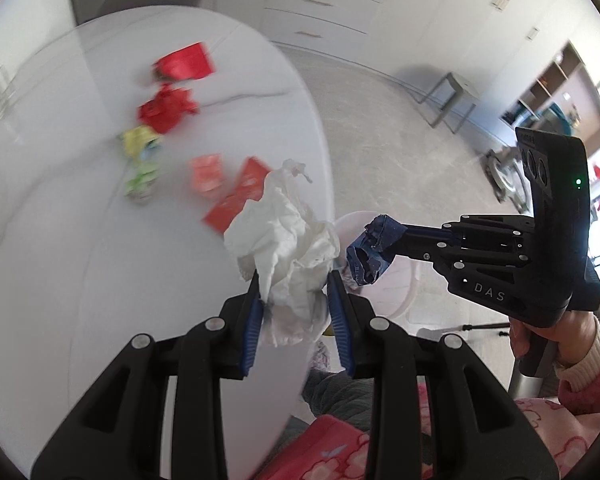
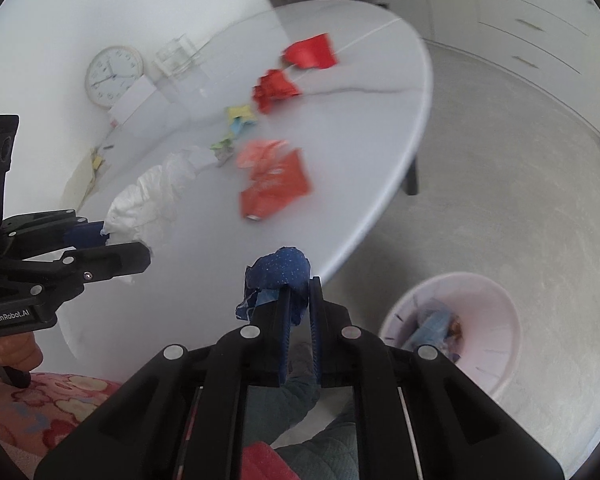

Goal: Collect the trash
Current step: 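Carry the tissue and blue cloth over the wastebasket and open both tools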

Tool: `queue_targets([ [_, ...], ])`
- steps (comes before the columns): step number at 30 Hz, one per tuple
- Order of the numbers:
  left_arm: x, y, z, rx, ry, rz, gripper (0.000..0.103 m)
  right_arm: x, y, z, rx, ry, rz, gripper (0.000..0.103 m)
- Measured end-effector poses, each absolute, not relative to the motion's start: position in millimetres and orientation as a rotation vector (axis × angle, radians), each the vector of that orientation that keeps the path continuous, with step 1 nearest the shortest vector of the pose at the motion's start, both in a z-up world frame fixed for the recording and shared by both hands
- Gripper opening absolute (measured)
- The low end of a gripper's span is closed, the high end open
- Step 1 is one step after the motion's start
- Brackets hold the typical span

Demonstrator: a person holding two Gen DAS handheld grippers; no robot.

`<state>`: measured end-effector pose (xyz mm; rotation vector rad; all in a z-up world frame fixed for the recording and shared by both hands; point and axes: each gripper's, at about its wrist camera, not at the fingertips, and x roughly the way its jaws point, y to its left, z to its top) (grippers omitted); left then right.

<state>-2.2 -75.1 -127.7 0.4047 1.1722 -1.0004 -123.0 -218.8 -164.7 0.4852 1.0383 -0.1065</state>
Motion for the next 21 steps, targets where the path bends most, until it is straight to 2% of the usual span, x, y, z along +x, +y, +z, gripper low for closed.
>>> queue_targets([
  [8, -51.1, -134.8, -129.8, 0.461, 1.181, -1.125, 0.031, -196.8, -282.3, -192.3, 0.535, 1.092, -0.292, 0.01],
  [9, -54.7, -138.3, -130.3, 0.461, 1.186, -1.13, 0.031, -200.2, -287.5, -197.4, 0.546, 1.105, -0.302, 0.017],
  [10, -60.0, -144.6, -131.6, 0.462, 1.195, -1.135, 0.031, -204.1, -294.3, -204.7, 0.568, 1.127, -0.31, 0.029],
  [11, -63.8, -148.9, -132.7, 0.464, 1.2, -1.138, 0.031, -206.8, -298.1, -208.5, 0.576, 1.136, -0.327, 0.053],
  [12, -66.6, -152.4, -133.8, 0.467, 1.203, -1.138, 0.031, -212.4, -303.4, -210.5, 0.576, 1.135, -0.365, 0.067],
  [18, -85.3, -172.7, -140.1, 0.492, 1.22, -1.14, 0.031, -236.6, -319.9, -201.8, 0.567, 1.127, -0.428, 0.091],
  [21, -91.4, -184.4, -144.9, 0.504, 1.229, -1.144, 0.031, -246.4, -326.0, -195.0, 0.54, 1.129, -0.46, 0.095],
])
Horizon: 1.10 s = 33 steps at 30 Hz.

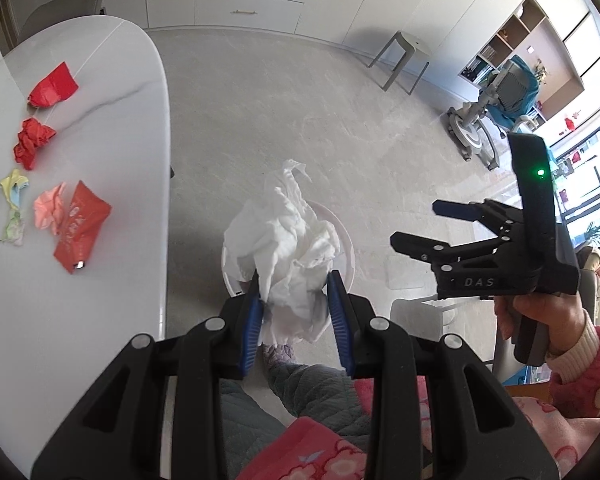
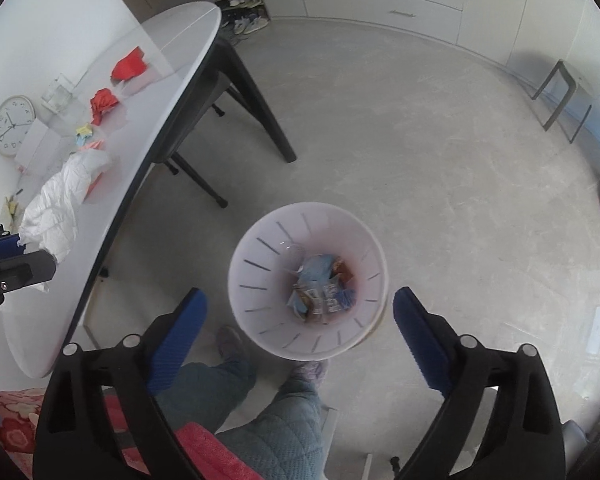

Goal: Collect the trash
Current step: 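Carry the tissue and blue cloth over the wastebasket and open both tools, then grasp the green crumpled paper with the left tool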

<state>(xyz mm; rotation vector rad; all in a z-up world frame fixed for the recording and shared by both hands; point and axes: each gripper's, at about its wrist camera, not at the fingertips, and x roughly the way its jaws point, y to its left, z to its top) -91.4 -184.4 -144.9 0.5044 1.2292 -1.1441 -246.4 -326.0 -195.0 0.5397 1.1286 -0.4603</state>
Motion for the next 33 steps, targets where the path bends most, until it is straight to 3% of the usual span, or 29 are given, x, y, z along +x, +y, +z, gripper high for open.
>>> queue_targets([
  [5, -103.3, -204.3, -149.8, 0.53, 1.243, -1.182, 0.033, -256.9, -336.2, -185.4, 0.533, 1.105, -0.48, 0.095],
  [8, -111.4, -215.4, -149.9, 0.561, 1.22, -1.186, 0.065, -261.9, -343.3, -182.7, 0.533, 1.098, -0.494, 0.095],
  [12, -116.5, -220.2, -139.6, 0.563, 1.166, -1.191, 0.08, -265.8, -348.4, -182.3, 0.542, 1.098, -0.504, 0.095],
  [33, -49.4, -155.6, -123.0, 0.452, 1.196, -0.997, 0.089, -190.7, -301.3, -168.7, 0.488, 1.097, -0.404, 0.095],
])
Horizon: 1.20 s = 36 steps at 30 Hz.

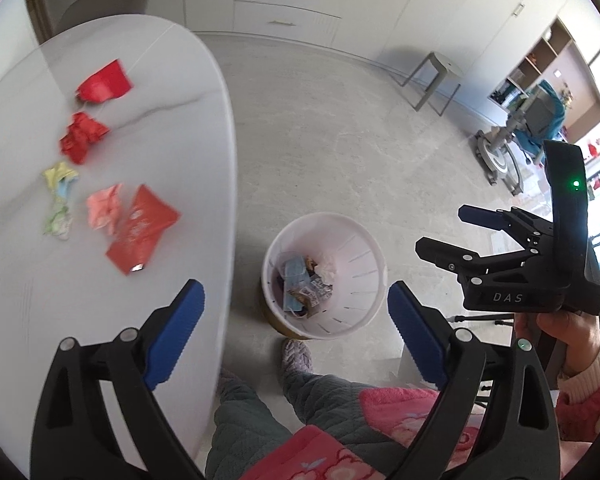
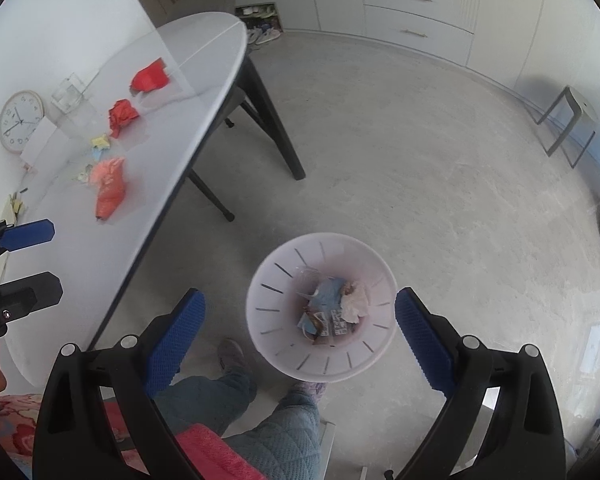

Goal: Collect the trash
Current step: 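Grasp the green crumpled paper with the left tool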

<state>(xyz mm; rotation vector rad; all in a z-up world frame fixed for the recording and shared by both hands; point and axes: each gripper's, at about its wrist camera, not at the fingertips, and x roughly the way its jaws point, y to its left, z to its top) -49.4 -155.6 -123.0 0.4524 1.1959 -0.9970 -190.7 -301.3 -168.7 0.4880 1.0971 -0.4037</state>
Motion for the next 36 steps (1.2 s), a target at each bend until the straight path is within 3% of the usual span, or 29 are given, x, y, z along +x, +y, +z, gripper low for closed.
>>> queue_targets([
  [20, 91.5, 12.3, -126.8, 0.199, 1.237, -0.632, 0.095, -44.2, -194.7, -157.3, 0.33, 1.105, -0.142, 0.095],
  [31, 118.4, -6.0, -152.8, 0.234, 1.237, -0.689, 0.095, -16.2, -173.4, -163.9, 0.321, 1.148, -0.115, 0.095],
  [36, 140.0, -33.1, -171.9, 0.256, 1.227, -0.732, 0.095, -6.6, -173.0, -165.5, 0.331, 1.154, -0.13, 0.1],
])
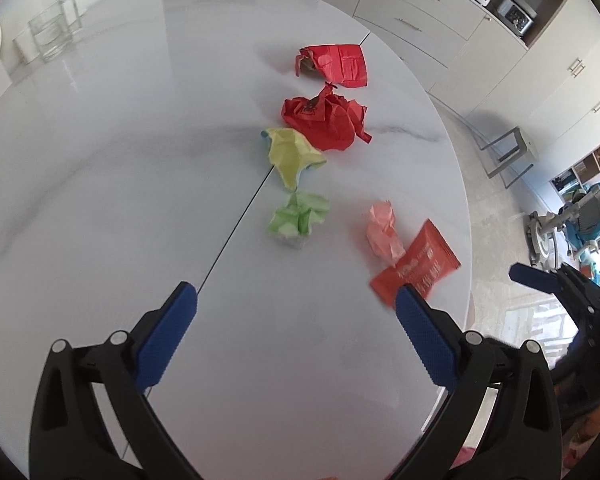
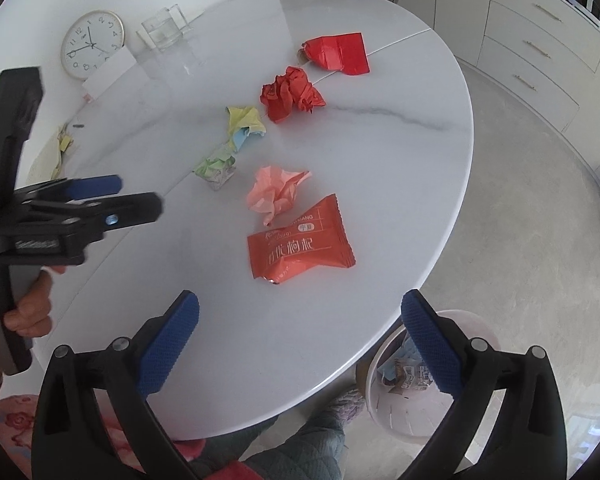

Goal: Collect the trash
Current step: 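Grasp the green crumpled paper with the left tool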

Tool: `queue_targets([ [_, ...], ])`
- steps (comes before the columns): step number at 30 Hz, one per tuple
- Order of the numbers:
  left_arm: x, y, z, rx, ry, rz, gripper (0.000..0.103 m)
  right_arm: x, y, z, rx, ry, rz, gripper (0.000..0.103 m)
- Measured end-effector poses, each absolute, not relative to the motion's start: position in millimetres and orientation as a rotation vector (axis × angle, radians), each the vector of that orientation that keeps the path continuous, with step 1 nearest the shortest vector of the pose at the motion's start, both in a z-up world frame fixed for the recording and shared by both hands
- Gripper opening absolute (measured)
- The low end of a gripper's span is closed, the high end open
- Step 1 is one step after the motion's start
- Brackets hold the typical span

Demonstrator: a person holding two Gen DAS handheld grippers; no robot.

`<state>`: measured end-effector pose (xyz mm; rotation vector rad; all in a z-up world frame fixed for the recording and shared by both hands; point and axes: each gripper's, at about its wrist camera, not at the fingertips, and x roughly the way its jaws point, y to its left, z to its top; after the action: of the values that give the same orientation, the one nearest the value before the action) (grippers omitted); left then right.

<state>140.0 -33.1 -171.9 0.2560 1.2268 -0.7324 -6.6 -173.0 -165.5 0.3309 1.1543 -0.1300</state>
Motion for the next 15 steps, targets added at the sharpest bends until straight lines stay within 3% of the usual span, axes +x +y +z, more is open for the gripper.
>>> queue_targets([
  [7, 163.4, -65.6, -196.3, 0.315, 1.216, -0.756, 0.094, 3.0, -175.4, -173.6, 0.353, 1.171, -0.165, 0.1],
  [11, 167.1, -77.0, -207.0, 0.361, 1.224, -0.776, 0.074, 5.3, -179.1, -177.0, 0.374, 1.178, -0.188, 0.101],
  [15, 167.9, -84.3, -216.8, 0.392, 1.242, -0.8, 0.043, 6.4, -180.8, -177.4, 0.383, 1.177, -0.202, 0.101],
])
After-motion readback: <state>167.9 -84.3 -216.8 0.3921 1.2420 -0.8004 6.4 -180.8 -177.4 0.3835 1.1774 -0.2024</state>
